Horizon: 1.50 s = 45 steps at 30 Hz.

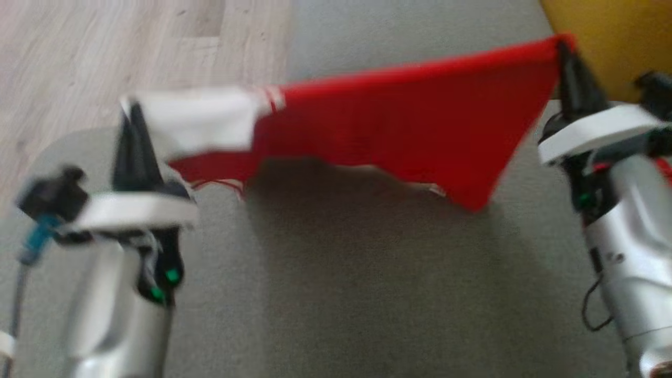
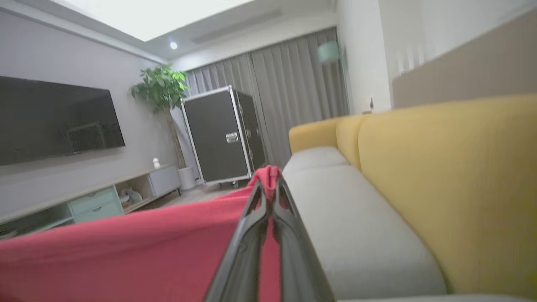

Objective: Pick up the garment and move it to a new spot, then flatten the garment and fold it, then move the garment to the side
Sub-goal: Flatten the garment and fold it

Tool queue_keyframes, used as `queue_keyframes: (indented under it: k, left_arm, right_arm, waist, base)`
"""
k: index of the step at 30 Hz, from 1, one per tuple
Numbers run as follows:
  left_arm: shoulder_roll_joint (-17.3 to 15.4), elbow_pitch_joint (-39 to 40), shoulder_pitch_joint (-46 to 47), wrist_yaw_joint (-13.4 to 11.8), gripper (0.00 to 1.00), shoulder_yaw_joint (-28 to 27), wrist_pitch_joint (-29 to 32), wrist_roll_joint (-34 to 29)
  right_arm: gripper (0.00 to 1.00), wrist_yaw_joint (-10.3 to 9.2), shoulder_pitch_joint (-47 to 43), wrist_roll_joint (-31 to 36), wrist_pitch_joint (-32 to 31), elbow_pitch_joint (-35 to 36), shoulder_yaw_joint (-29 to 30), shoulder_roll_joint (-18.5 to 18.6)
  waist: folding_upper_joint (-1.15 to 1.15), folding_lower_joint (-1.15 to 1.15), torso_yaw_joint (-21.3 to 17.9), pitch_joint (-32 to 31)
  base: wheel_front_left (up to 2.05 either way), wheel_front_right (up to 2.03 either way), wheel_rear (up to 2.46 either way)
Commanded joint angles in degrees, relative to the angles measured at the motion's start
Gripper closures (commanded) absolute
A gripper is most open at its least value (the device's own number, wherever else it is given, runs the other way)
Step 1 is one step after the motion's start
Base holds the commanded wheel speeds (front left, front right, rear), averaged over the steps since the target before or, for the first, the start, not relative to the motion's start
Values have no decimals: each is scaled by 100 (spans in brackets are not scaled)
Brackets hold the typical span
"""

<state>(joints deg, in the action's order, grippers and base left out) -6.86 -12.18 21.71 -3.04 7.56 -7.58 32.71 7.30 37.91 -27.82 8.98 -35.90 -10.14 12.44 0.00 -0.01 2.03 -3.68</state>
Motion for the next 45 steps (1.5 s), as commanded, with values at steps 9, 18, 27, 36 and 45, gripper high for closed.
queue_keyframes:
  k: [9, 18, 27, 36, 45]
  left_arm:
    - [-352, 1667, 1267, -311, 100, -559, 502, 255]
    - [-497, 2611, 1281, -800, 100, -587, 1078, 112]
    - [-744, 958, 2603, -454, 100, -360, 1303, 91]
    - [-841, -1709, 4906, 30, 100, -305, 348, -146]
    - [-726, -3165, 5392, 539, 100, -38, -339, -276]
  right_arm:
    - [100, 19, 178, 387, -325, 1992, 396, 233]
    - [100, 19, -415, 826, -1230, 3459, 813, 42]
    - [100, 19, 599, 1288, -1593, 2625, 533, 382]
    - [100, 19, 3059, 2110, -159, -94, 550, 388]
    - [100, 19, 3503, 2456, 461, -1653, 364, 247]
  waist:
    - [0, 1, -257, -179]
    - [0, 1, -395, 127]
    - [0, 1, -293, 1422]
    - [0, 1, -115, 2283]
    - [0, 1, -20, 2401]
  base:
    - [0, 0, 0]
    - [0, 0, 0]
    - [0, 0, 0]
    - [0, 0, 0]
    - [0, 0, 0]
